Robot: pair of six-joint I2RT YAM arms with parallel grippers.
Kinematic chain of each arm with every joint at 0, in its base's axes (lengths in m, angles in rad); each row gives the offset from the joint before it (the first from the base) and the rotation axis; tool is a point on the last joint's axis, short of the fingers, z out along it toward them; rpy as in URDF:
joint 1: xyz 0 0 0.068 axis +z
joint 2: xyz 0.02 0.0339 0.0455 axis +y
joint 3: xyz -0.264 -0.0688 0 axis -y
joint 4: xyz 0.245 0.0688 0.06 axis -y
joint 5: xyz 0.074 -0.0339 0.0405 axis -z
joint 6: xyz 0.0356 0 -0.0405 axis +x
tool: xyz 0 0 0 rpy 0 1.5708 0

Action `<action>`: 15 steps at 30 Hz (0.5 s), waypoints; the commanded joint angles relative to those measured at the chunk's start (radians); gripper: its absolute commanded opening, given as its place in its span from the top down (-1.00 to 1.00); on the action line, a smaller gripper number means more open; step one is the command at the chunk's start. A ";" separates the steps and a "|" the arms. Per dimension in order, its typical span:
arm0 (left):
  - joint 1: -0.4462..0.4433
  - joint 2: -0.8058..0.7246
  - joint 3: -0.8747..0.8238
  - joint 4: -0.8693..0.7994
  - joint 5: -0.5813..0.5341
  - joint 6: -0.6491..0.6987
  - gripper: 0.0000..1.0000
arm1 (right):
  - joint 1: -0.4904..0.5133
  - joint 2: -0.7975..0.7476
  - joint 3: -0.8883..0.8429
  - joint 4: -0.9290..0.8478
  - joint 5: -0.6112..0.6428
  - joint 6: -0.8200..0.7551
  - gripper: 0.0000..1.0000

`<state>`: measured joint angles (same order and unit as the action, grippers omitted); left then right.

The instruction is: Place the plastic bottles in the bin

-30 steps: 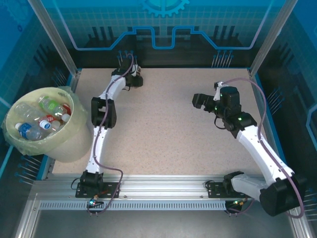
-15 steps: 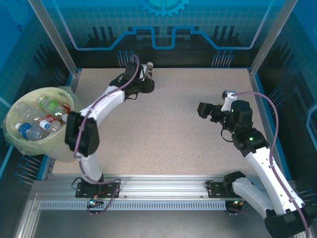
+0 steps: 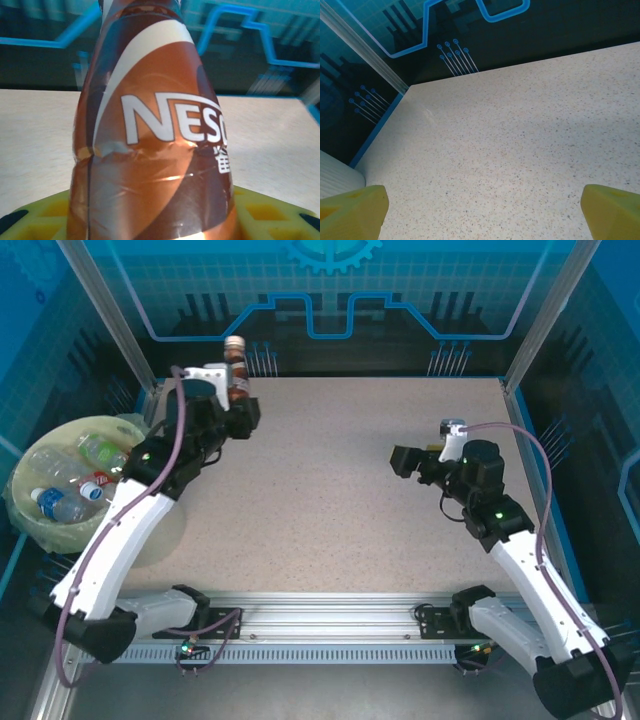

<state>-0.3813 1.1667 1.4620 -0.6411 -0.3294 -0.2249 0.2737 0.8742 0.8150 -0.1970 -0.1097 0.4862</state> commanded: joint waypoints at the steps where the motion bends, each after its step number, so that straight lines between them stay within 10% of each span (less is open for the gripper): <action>1: 0.015 -0.027 0.102 -0.231 -0.344 0.029 0.03 | -0.014 0.024 0.000 0.071 -0.042 0.011 -0.99; 7: 0.108 -0.022 0.196 -0.377 -0.638 0.022 0.02 | -0.011 0.069 0.021 0.097 -0.075 0.025 -1.00; 15: 0.429 -0.026 0.179 -0.497 -0.633 -0.088 -0.02 | -0.007 0.141 0.107 0.074 -0.110 0.006 -0.99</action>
<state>-0.0074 1.1522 1.6474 -1.0683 -0.9127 -0.2684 0.2737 0.9909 0.8459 -0.1417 -0.1814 0.4999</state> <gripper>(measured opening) 0.513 0.996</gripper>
